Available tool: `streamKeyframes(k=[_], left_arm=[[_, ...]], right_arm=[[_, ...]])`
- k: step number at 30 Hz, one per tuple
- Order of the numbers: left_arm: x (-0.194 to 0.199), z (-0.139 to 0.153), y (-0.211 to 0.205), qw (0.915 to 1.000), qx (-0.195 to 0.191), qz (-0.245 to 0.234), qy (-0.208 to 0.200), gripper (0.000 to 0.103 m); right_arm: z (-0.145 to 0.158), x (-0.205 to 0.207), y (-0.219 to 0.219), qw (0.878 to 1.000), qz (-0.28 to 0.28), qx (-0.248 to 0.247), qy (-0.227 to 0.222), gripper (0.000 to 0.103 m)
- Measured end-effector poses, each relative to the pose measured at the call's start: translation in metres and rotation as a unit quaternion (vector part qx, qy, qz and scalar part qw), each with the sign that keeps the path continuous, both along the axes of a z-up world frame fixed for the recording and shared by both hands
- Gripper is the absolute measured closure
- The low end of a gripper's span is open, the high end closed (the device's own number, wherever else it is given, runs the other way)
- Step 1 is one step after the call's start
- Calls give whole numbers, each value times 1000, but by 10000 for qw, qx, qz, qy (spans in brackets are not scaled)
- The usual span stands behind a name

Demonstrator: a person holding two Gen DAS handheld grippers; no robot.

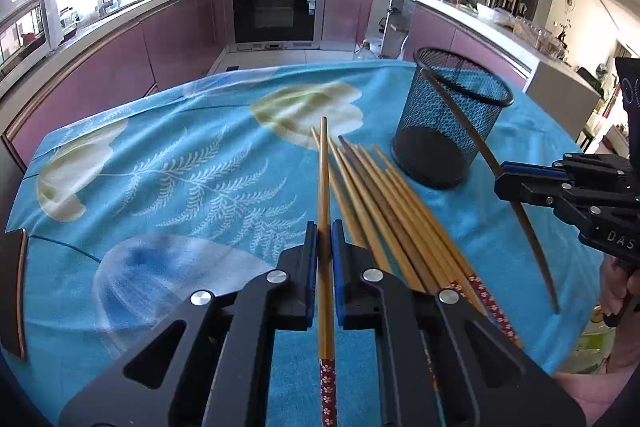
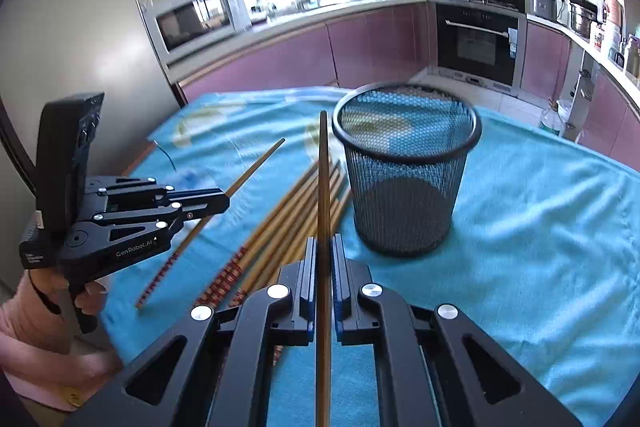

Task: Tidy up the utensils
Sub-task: 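Lift both held chopsticks upright and carry them over the black mesh cup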

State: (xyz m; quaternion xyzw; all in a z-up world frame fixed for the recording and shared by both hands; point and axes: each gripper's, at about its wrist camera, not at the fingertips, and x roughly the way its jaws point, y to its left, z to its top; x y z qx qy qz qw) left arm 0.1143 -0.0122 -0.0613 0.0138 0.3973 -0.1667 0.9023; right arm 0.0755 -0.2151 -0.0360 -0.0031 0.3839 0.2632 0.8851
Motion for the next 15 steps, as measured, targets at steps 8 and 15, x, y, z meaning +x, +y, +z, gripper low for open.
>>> streamKeyframes(k=[8, 15], left_arm=[[-21, 66, 11, 9956, -635, -347, -596, 95], [-31, 120, 7, 9867, -1040, -587, -1105, 95]], right_arm=[[43, -3, -22, 9969, -110, 538, -572, 97], [84, 9, -36, 9910, -148, 797, -1069, 97]])
